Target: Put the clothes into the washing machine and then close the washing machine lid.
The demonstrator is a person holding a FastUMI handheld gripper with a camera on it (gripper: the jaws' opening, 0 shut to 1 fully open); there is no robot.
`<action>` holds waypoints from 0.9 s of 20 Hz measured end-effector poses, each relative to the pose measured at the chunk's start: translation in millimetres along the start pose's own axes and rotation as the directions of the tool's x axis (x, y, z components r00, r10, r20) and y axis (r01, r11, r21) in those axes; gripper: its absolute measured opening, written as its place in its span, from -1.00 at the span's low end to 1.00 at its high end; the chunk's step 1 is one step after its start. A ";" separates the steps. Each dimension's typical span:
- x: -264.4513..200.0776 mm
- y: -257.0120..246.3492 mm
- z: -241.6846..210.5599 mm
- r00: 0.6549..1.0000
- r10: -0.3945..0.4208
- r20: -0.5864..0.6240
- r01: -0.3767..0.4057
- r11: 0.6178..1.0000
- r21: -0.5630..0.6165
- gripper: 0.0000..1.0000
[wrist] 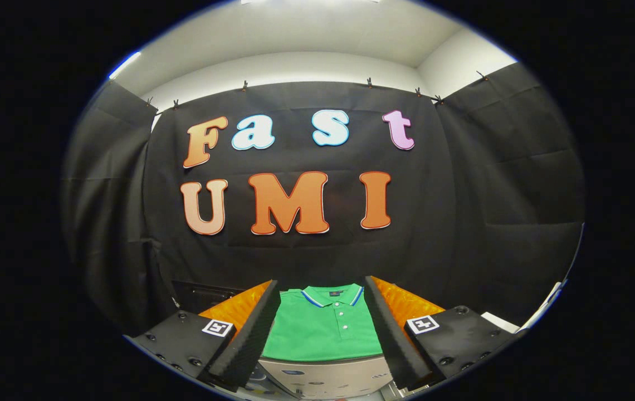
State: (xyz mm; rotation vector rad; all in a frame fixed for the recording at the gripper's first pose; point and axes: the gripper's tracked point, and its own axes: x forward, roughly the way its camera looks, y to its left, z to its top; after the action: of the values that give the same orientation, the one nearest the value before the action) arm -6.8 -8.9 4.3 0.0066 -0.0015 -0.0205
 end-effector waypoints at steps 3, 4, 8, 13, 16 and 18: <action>13.2 -6.4 -0.1 1.000 0.000 -0.011 0.000 1.000 -0.006 0.95; 23.0 -10.3 -2.4 1.000 0.005 -0.024 -0.005 1.000 -0.009 0.95; 72.7 -25.1 -16.6 0.996 0.018 -0.093 -0.017 1.000 0.011 0.95; 135.3 -34.7 -44.7 0.983 0.028 -0.180 -0.025 1.000 0.020 0.95; 172.2 -43.0 -76.8 0.964 0.026 -0.264 -0.018 0.999 0.036 0.96; 193.0 -47.0 -104.7 0.941 0.021 -0.338 -0.010 0.999 0.035 0.96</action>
State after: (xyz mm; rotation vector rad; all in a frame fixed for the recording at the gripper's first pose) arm 185.4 -59.1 -100.4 0.0434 0.3437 -0.0031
